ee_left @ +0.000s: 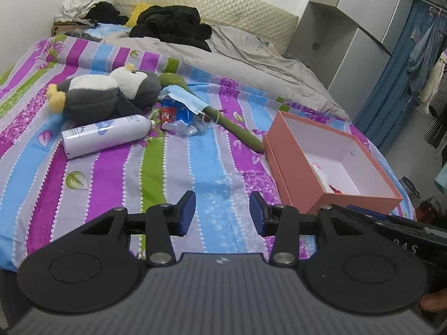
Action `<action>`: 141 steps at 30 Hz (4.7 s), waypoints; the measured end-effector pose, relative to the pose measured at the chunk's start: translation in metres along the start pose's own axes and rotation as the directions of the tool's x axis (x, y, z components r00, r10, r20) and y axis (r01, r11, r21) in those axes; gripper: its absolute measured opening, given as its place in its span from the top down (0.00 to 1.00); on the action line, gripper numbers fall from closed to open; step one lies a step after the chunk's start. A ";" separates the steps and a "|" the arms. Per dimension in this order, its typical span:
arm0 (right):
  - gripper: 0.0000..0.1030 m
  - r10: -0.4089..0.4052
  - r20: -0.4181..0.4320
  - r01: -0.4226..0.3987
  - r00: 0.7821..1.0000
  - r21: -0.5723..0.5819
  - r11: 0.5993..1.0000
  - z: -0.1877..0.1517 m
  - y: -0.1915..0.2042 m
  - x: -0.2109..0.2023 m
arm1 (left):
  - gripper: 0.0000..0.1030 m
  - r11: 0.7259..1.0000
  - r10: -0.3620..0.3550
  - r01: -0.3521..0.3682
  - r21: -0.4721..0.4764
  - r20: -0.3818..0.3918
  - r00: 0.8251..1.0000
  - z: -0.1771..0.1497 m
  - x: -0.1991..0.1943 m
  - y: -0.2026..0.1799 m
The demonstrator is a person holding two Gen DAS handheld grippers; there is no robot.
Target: Organize soft objects
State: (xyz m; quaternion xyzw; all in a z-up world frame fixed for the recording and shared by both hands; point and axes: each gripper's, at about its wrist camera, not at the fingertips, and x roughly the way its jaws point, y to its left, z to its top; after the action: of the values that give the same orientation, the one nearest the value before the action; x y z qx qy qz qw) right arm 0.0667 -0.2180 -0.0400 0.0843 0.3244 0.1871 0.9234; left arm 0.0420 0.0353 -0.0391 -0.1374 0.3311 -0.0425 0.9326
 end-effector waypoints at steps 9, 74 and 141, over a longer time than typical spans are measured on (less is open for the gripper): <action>0.50 0.024 -0.044 -0.024 0.999 -0.007 1.000 0.008 0.001 0.035 | 0.53 1.000 0.006 -0.006 -0.028 0.001 1.000 0.000 0.032 0.017; 0.57 0.079 0.005 -0.079 0.997 0.168 0.983 0.091 -0.028 0.287 | 0.46 0.984 0.019 -0.013 -0.180 0.034 0.999 0.074 0.319 0.118; 0.96 0.043 -0.002 -0.042 0.999 0.194 0.980 0.077 -0.018 0.256 | 0.88 0.904 -0.027 0.051 -0.424 0.061 0.998 0.046 0.252 0.119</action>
State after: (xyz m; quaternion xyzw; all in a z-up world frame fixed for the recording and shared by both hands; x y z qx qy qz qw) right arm 0.3050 -0.1343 -0.1306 0.1802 0.3422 0.1747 0.9055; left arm 0.2658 0.1166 -0.1917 -0.3451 0.3046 0.0158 0.8876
